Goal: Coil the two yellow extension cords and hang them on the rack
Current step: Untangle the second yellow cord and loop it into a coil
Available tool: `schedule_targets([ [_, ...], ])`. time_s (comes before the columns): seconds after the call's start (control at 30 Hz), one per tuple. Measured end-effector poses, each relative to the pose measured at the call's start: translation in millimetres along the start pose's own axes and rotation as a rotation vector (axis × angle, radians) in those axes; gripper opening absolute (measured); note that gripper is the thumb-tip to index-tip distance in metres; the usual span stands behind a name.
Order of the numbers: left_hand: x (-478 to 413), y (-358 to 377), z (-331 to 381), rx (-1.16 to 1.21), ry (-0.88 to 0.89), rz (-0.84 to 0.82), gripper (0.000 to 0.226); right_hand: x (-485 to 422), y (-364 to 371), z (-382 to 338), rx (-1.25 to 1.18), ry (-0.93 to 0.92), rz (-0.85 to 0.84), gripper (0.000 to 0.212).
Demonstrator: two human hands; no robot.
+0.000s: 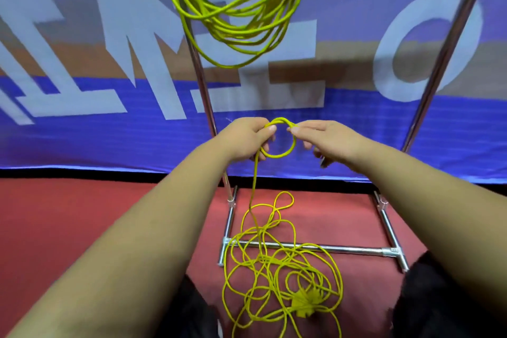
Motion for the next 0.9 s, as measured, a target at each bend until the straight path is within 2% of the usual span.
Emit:
schedule_targets([
  [0.13, 17.7, -11.2, 28.8, 0.057, 0.005, -0.088, 0.028, 13.8, 0.1, -7.1, -0.037, -0.085, 0.114, 0.020],
  [0.2, 25.0, -7.1, 28.5, 0.120, 0.011, -0.040, 0.028, 13.8, 5.7, -8.3, -0.069, -0.065, 0.163, 0.017],
  [0.37, 33.0, 3.1, 14.3, 0.452, -0.042, 0.101, 0.032, 9.0, 13.7, -11.8, -0.091, -0.056, 0.231, 0.018],
  [0.5, 30.2, -1.1, 14.6, 0.682, -0.042, 0.164, 0.037, 6.2, 11.7, -7.7, -0.168, 0.006, 0.219, 0.026],
  [0.6, 27.5, -0.2, 11.6, 0.812, -0.108, 0.170, 0.036, 3.8, 14.1, -9.1, -0.404, 0.093, 0.149, 0.024],
  [0.67, 23.9, -1.1, 6.2, 0.705, -0.135, 0.246, 0.030, 0.9, 16.4, -9.8, -0.470, 0.108, 0.164, 0.023],
  [0.73, 20.5, -7.1, 0.8, 0.322, -0.033, 0.351, 0.023, -3.9, 18.0, -6.6, -0.392, 0.101, 0.224, 0.025],
  [0.77, 20.5, -8.9, -0.4, 0.137, 0.053, 0.365, 0.029, -6.3, 18.4, -5.0, -0.335, 0.097, 0.250, 0.026],
  [0.83, 20.3, -7.4, 0.9, -0.099, 0.214, 0.288, 0.039, -9.8, 19.2, -2.8, -0.259, 0.102, 0.263, 0.026],
  [0.9, 19.2, -0.3, 2.9, -0.286, 0.311, 0.206, 0.031, -12.3, 21.4, -1.2, -0.209, 0.111, 0.240, 0.027],
])
Point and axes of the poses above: each hand's wrist, its own x-axis away from the middle knuckle, its own y-axis out of the palm, z = x × y, the point moved 1 cm from there along -x, towards the middle knuckle, and after that the axes turned 15 degrees about x, right-handed, at the moved point
